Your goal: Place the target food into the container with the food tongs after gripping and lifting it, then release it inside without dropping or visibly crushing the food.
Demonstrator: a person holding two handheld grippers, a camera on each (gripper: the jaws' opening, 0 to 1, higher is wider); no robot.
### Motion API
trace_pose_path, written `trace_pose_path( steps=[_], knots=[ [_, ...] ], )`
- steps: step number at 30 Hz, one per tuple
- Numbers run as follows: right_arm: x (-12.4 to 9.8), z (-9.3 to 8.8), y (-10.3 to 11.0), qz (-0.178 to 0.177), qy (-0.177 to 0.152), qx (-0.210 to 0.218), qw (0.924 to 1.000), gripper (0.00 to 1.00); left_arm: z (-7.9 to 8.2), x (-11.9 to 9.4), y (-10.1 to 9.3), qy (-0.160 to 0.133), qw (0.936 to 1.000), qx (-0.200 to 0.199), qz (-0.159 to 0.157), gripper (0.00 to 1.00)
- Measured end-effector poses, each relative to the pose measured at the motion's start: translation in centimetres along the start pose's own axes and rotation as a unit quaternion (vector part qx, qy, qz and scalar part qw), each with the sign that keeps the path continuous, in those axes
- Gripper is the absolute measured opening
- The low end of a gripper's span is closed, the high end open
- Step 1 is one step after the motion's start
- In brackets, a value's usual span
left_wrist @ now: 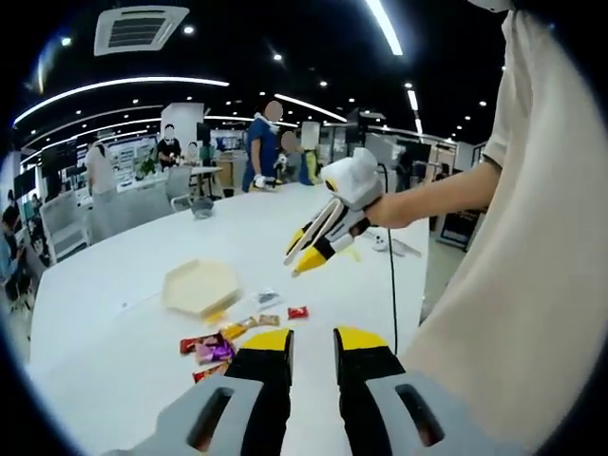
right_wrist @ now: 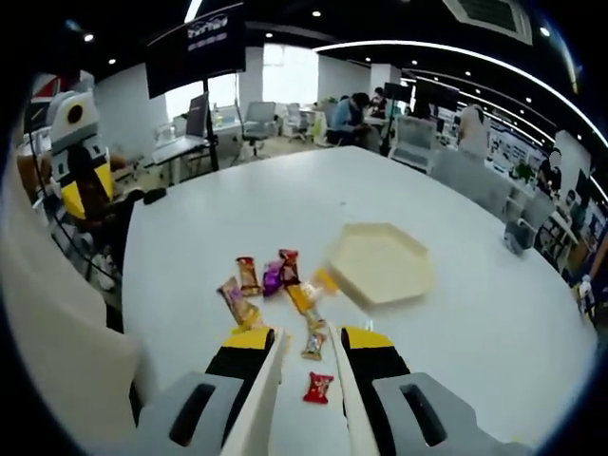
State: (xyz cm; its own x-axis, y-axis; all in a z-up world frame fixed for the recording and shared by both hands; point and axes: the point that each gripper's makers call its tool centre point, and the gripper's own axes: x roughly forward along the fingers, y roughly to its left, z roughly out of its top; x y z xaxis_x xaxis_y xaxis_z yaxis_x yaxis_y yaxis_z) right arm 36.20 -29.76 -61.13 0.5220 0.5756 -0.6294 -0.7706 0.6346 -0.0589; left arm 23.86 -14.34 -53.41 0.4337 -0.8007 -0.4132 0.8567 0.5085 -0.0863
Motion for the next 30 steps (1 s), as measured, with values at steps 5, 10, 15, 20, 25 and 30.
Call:
trace_pose_path(
  steps=[5,10,15,20,25,30],
  knots=[
    [0.7,-0.9,-1.1,-0.009,0.016,-0.010,0.9998,0.28,0.2,-0.2,0.5,-0.005,0.9999,0.001,0.013,0.22],
    [1.2,-1.8,-1.7,-0.010,0.033,-0.014,0.9993,0.28,0.1,-0.4,0.7,-0.002,0.9998,0.003,0.021,0.24],
    [1.4,-2.3,-1.9,-0.007,0.043,-0.022,0.9988,0.28,0.1,-0.7,1.0,-0.003,0.9996,0.001,0.029,0.25],
    [1.8,-2.7,-2.4,-0.006,0.054,-0.030,0.9981,0.28,-0.1,-0.7,1.3,-0.002,0.9993,0.001,0.038,0.30],
    [2.4,-2.9,-3.0,-0.006,0.061,-0.041,0.9973,0.28,-0.1,-0.8,2.0,-0.002,0.9984,-0.008,0.056,0.38],
    [3.2,-3.0,-3.4,-0.004,0.071,-0.057,0.9959,0.28,-0.2,-0.8,2.3,-0.003,0.9979,-0.009,0.064,0.41]
  ],
)
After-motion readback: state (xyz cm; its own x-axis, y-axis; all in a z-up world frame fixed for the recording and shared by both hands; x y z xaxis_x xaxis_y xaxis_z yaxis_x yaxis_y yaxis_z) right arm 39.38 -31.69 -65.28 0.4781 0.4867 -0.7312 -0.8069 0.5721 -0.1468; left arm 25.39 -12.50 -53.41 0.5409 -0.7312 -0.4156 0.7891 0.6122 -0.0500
